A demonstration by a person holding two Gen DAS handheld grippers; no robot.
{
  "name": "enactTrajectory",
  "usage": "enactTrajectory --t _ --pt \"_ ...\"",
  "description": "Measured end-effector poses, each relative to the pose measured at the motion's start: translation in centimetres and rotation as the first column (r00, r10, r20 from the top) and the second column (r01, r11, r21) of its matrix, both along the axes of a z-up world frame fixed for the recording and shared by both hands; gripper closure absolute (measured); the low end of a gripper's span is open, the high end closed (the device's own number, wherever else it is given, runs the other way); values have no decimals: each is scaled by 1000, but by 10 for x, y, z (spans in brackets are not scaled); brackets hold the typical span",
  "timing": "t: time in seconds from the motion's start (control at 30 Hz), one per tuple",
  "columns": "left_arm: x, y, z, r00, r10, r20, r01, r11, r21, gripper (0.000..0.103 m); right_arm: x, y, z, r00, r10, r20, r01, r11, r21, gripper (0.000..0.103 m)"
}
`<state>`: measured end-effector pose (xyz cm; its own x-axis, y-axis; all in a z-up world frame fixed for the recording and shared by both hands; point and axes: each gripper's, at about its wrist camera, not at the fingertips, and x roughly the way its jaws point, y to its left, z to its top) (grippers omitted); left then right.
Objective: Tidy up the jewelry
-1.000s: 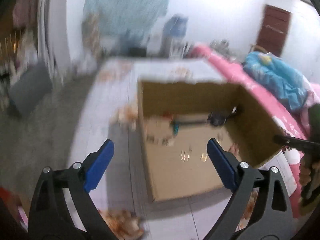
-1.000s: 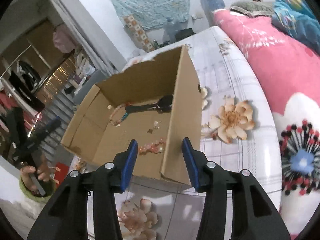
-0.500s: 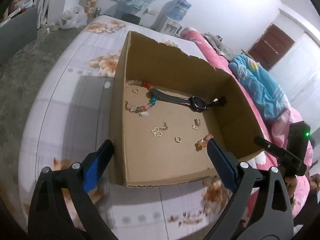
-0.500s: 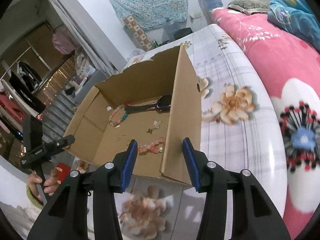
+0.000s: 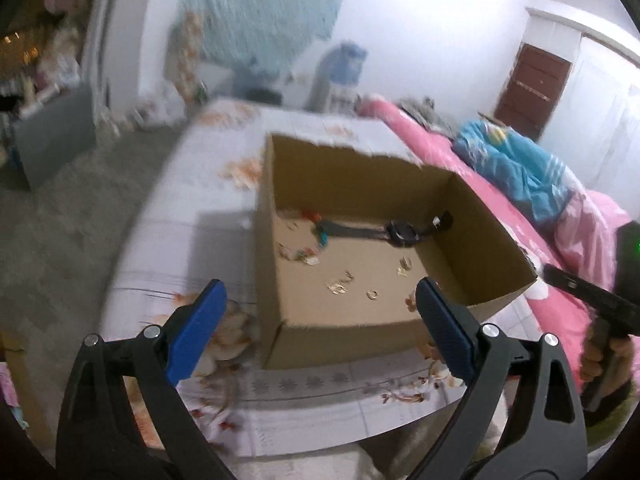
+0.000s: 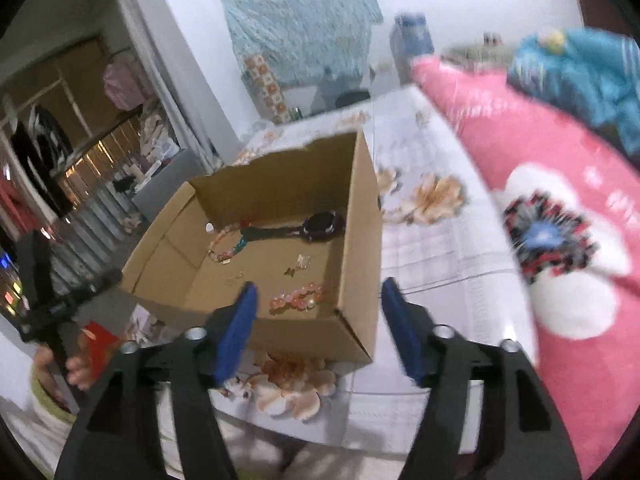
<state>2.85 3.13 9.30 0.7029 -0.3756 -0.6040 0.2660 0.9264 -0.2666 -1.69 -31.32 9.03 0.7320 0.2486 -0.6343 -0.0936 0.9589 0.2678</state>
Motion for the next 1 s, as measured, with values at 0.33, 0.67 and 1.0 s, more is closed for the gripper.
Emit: enactTrajectory --t 0.33,0.67,1.0 --pt "-36 -13 -7 993 115 -30 -109 982 155 8 -15 61 -27 993 58 -107 -67 994 -83 14" --pt "-18 -43 -21 969 197 -147 -157 957 243 8 12 89 -30 986 -64 -154 41 988 -150 8" --pt "-16 -76 -27 969 155 -194 -86 943 323 8 18 93 -38 975 -98 -198 66 985 -161 8"
